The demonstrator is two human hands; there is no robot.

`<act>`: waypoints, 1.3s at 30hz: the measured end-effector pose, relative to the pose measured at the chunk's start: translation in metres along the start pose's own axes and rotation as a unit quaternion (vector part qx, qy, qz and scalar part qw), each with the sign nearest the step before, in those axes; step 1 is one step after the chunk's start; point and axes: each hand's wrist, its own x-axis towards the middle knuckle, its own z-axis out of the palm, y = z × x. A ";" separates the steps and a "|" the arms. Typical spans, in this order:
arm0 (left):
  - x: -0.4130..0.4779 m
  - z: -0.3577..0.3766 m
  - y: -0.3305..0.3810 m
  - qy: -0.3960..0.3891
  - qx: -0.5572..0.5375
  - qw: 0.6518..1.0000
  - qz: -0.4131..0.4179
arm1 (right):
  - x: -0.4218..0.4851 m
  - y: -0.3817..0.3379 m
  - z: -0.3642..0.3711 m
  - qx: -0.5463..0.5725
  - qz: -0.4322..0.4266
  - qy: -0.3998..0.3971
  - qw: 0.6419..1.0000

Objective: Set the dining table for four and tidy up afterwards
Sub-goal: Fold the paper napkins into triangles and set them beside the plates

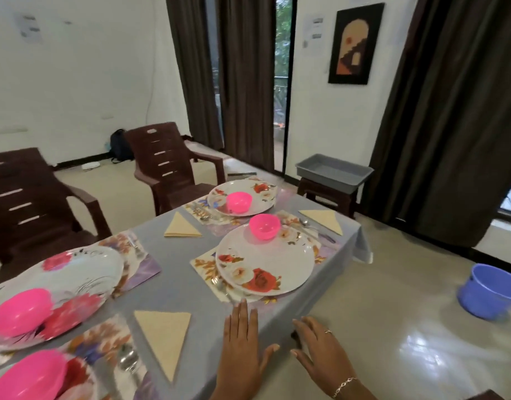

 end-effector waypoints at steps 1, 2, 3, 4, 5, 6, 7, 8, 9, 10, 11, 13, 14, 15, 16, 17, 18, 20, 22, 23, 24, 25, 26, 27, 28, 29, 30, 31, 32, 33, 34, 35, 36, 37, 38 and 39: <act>0.012 0.006 0.010 0.005 -0.004 1.000 0.008 | 0.004 0.013 -0.005 -0.007 0.005 0.008 1.000; 0.023 0.012 0.020 0.005 -0.009 1.000 0.015 | 0.008 0.026 -0.009 -0.012 0.010 0.015 1.000; 0.033 0.018 0.030 -0.001 -0.011 1.000 0.020 | 0.012 0.038 -0.013 -0.014 0.015 0.024 1.000; 0.043 0.022 0.039 -0.014 -0.013 1.000 0.024 | 0.016 0.050 -0.016 -0.015 0.024 0.029 0.999; 0.053 0.026 0.048 -0.028 -0.015 0.999 0.030 | 0.020 0.061 -0.017 -0.016 0.032 0.034 0.999; 0.063 0.030 0.057 -0.040 -0.019 0.998 0.038 | 0.024 0.073 -0.018 -0.018 0.037 0.039 0.998; 0.074 0.036 0.065 -0.049 -0.026 0.997 0.046 | 0.029 0.085 -0.018 -0.019 0.040 0.043 0.998; 0.086 0.042 0.073 -0.056 -0.029 0.996 0.056 | 0.036 0.097 -0.018 -0.018 0.042 0.050 0.998; 0.098 0.049 0.080 -0.059 -0.036 0.995 0.066 | 0.043 0.108 -0.018 -0.013 0.043 0.053 0.998; 0.111 0.056 0.086 -0.055 -0.040 0.995 0.077 | 0.052 0.119 -0.019 -0.013 0.046 0.054 0.997; 0.124 0.066 0.092 -0.048 -0.045 0.994 0.087 | 0.061 0.131 -0.018 -0.018 0.044 0.057 0.997; 0.155 0.085 0.104 -0.037 -0.060 0.993 0.096 | 0.082 0.157 -0.015 -0.036 0.045 0.063 0.996; 0.172 0.095 0.111 -0.031 -0.067 0.993 0.093 | 0.095 0.172 -0.014 -0.042 0.047 0.066 0.996; 0.187 0.102 0.118 -0.039 -0.079 0.992 0.087 | 0.107 0.183 -0.013 -0.044 0.047 0.064 0.996; 0.204 0.113 0.124 -0.058 -0.086 0.991 0.084 | 0.122 0.199 -0.010 -0.049 0.047 0.056 0.996; 0.219 0.118 0.128 -0.071 -0.087 0.991 0.078 | 0.133 0.211 -0.009 -0.059 0.052 0.049 0.996; 0.237 0.123 0.134 -0.071 -0.078 0.992 0.074 | 0.146 0.224 -0.009 -0.068 0.052 0.047 0.995; 0.272 0.132 0.146 -0.099 -0.094 0.989 0.049 | 0.174 0.247 -0.015 -0.065 0.048 0.032 0.996; 0.302 0.142 0.153 -0.103 -0.096 0.990 0.033 | 0.199 0.268 -0.020 -0.080 0.041 0.042 0.995; 0.317 0.145 0.155 -0.105 -0.096 0.990 0.025 | 0.212 0.277 -0.024 -0.084 0.042 0.045 0.995; 0.331 0.148 0.159 -0.117 -0.099 0.988 0.019 | 0.223 0.285 -0.027 -0.082 0.042 0.044 0.995; 0.343 0.154 0.162 -0.123 -0.092 0.988 0.017 | 0.235 0.293 -0.030 -0.077 0.041 0.042 0.995; 0.355 0.163 0.163 -0.119 -0.073 0.990 0.017 | 0.246 0.302 -0.031 -0.072 0.040 0.041 0.996; 0.364 0.170 0.164 -0.123 -0.058 0.991 0.011 | 0.256 0.312 -0.031 -0.066 0.037 0.036 0.996; 0.373 0.176 0.166 -0.125 -0.046 0.991 0.002 | 0.267 0.322 -0.030 -0.061 0.029 0.027 0.997; 0.382 0.182 0.168 -0.127 -0.038 0.991 -0.008 | 0.280 0.333 -0.028 -0.062 0.017 0.019 0.998; 0.391 0.188 0.169 -0.125 -0.032 0.991 -0.016 | 0.292 0.345 -0.025 -0.065 0.000 0.015 0.998; 0.398 0.194 0.171 -0.125 -0.026 0.991 -0.026 | 0.304 0.356 -0.023 -0.062 -0.016 0.010 0.998; 0.404 0.200 0.173 -0.126 -0.021 0.991 -0.040 | 0.316 0.367 -0.020 -0.053 -0.029 0.003 0.998; 0.411 0.205 0.176 -0.126 -0.017 0.990 -0.060 | 0.328 0.377 -0.018 -0.041 -0.044 -0.007 0.998; 0.418 0.209 0.179 -0.118 -0.011 0.990 -0.080 | 0.340 0.386 -0.016 -0.033 -0.062 -0.014 0.997; 0.427 0.213 0.182 -0.112 -0.006 0.989 -0.101 | 0.352 0.393 -0.015 -0.027 -0.085 -0.016 0.996; 0.436 0.219 0.187 -0.107 -0.006 0.987 -0.122 | 0.365 0.401 -0.014 -0.015 -0.114 -0.020 0.993; 0.442 0.224 0.192 -0.104 0.002 0.984 -0.144 | 0.376 0.410 -0.014 -0.002 -0.141 -0.031 0.990; 0.450 0.228 0.198 -0.098 0.019 0.982 -0.163 | 0.387 0.418 -0.017 0.006 -0.168 -0.037 0.985; 0.457 0.228 0.204 -0.095 0.031 0.977 -0.191 | 0.398 0.426 -0.020 0.007 -0.198 -0.036 0.979</act>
